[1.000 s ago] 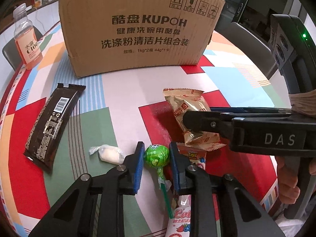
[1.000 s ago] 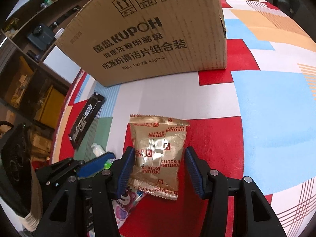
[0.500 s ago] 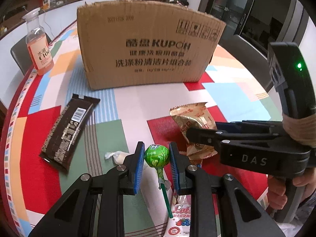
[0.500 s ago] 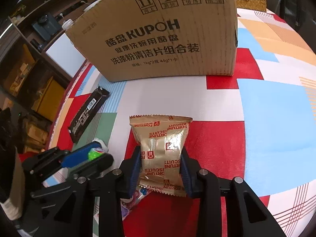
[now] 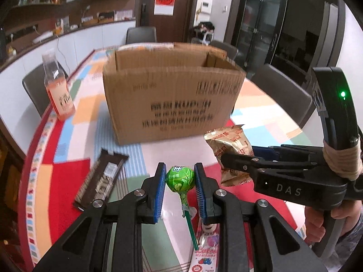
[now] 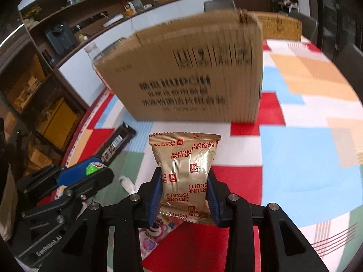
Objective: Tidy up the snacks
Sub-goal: 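Carry the lollipop and biscuit packet over the box while opening both grippers inside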
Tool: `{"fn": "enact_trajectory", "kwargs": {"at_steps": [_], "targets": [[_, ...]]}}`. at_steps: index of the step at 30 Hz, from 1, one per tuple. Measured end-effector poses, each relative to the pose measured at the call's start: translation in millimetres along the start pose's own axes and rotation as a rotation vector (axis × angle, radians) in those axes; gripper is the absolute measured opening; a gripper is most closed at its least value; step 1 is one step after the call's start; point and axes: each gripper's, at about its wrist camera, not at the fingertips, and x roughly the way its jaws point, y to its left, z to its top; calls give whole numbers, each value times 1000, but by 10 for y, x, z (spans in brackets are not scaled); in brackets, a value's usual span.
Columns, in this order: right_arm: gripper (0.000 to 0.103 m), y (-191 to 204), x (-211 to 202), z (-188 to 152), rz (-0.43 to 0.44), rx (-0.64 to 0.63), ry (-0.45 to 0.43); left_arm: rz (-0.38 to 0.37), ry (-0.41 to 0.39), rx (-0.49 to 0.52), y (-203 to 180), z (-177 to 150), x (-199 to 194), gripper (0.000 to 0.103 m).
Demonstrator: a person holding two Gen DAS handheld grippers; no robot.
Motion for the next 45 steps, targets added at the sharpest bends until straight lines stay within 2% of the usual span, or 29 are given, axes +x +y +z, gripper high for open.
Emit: {"fn": "enact_trajectory", "kwargs": {"at_steps": [11, 24, 34, 45], "targets": [[37, 157, -343, 375, 8, -35, -144, 33, -159, 27, 33, 459, -335, 26], [37, 190, -577, 838, 11, -33, -270, 56, -261, 41, 82, 937, -394, 26], [37, 146, -495, 1220, 2, -38, -279, 75, -268, 42, 198, 1328, -179, 26], [37, 84, -287, 1566, -47, -38, -255, 72, -200, 11, 355, 1707, 252, 26]]}}
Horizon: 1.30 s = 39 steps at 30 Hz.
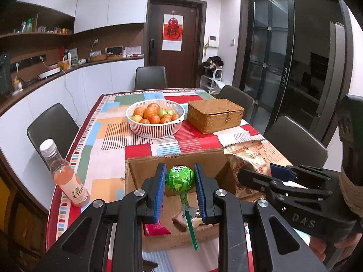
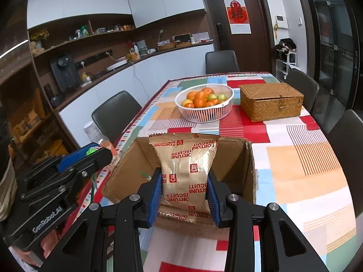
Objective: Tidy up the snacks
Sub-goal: 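Carry the lollipop and biscuit packet over the box while opening both grippers inside, then reach the left gripper to the white wrapped candy while the right gripper reaches the pink Lotso packet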
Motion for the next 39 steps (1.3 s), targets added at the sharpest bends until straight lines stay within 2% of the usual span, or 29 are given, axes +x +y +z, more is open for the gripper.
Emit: {"fn": "enact_trajectory", "kwargs": {"at_steps": [2, 3, 4, 5, 6, 8, 11, 17, 24, 28, 33, 39], "targets": [[37, 2, 38, 37, -8, -3, 3, 11, 8, 4, -1, 49, 72, 26], [37, -2, 57, 55, -14, -3, 3, 22, 11, 11, -4, 70, 104, 30], [37, -8, 72, 74, -18, 1, -1, 42, 12, 17, -5, 83, 120, 36], [38, -1, 80, 88, -23, 3, -4, 63, 8, 21, -10, 87, 113, 50], [40, -10, 91, 99, -33, 9, 0, 79, -9, 26, -5, 76, 73, 55], [60, -28, 69, 96, -40, 28, -5, 97, -23, 42, -11, 22, -7, 55], [60, -2, -12, 26, -57, 10, -26, 113, -22, 44, -18, -71, -141, 56], [60, 132, -247, -188, -24, -34, -46, 111, -22, 64, -91, -316, -458, 56], [60, 271, -473, -540, 11, -82, -23, 94, -10, 49, -149, -646, -763, 56], [60, 324, -532, -753, 13, -94, 12, 82, 28, 41, -151, -856, -845, 56], [60, 347, -535, -1042, 23, -72, 85, 101, 73, 54, -149, -1153, -930, 56], [60, 408, -431, -1399, 35, -56, 200, 94, 142, 38, -76, -1514, -955, 56]]}}
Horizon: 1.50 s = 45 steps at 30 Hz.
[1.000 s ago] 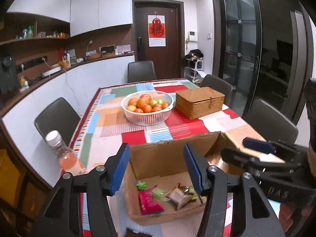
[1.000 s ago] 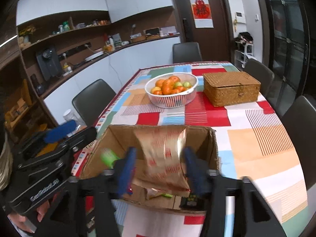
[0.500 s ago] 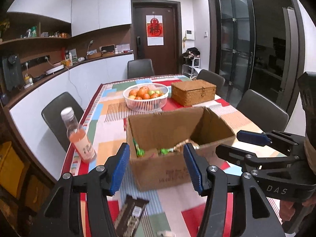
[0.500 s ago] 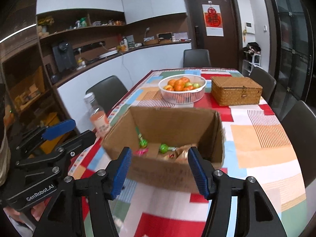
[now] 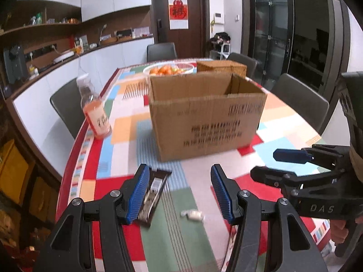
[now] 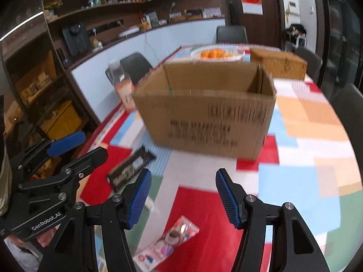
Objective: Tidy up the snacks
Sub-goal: 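Reach the left gripper to the white wrapped candy while the right gripper reaches the pink Lotso packet, then grasp the white wrapped candy with the left gripper while the right gripper grasps the pink packet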
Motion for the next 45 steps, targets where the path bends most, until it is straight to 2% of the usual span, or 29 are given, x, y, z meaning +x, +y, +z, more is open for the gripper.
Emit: {"fn": "enact_trajectory", "kwargs": {"at_steps": [8, 13, 21, 24, 28, 34, 38, 45], "targets": [[60, 93, 265, -402, 3, 7, 164, 16, 75, 13, 99, -435, 112, 56], [60, 125, 457, -598, 9, 20, 265, 11, 108, 4, 144, -595, 191, 55], [60, 126, 654, -713, 20, 62, 356, -12, 166, -17, 174, -740, 408, 55], [60, 152, 699, -732, 20, 60, 367, -13, 176, -28, 203, -773, 447, 55], [59, 193, 762, -731, -21, 30, 365, -15, 178, -46, 242, -788, 471, 55], [44, 223, 861, -697, -115, -38, 322, -43, 200, -57, 206, -807, 572, 55], [36, 201, 861, -696, -142, -64, 305, -75, 214, -64, 150, -807, 634, 55], [33, 93, 818, -686, -134, -62, 277, -120, 248, -107, 109, -765, 813, 51]]}}
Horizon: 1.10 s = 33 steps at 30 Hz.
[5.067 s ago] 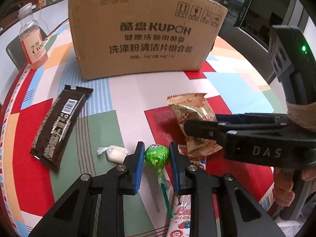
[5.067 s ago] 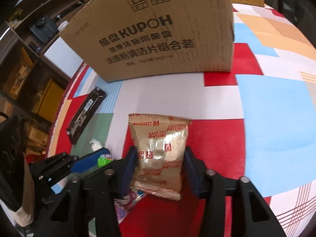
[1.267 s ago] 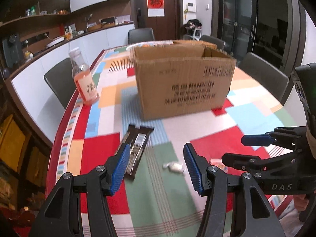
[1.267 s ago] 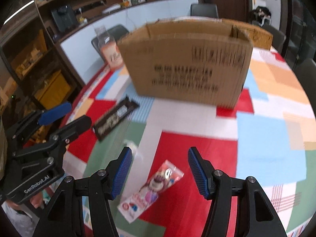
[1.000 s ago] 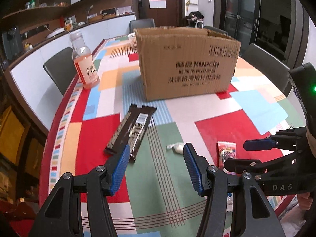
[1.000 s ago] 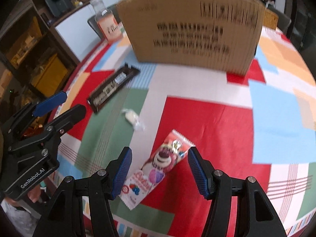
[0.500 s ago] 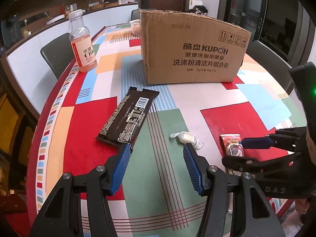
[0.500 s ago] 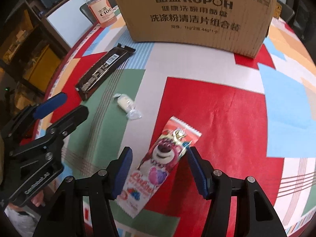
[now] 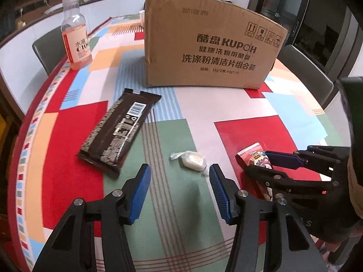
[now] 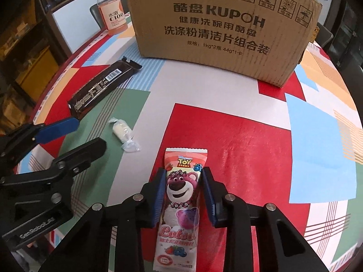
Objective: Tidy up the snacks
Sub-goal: 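Grasp the white wrapped candy with the left gripper while the right gripper grasps the pink packet, then carry both held snacks over the box and open both grippers to drop them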
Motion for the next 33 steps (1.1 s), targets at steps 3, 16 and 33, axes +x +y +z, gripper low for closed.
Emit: {"fn": "enact_trajectory", "kwargs": {"at_steps": [3, 16, 33], "targets": [[33, -71, -47, 0, 1, 13, -20, -10, 19, -19, -12, 36, 78, 46], [33, -252, -120, 96, 25, 41, -76, 19, 61, -11, -194, 192, 331, 31], [33, -363, -354, 201, 63, 69, -141, 12, -46, 6, -277, 364, -112, 25]]}}
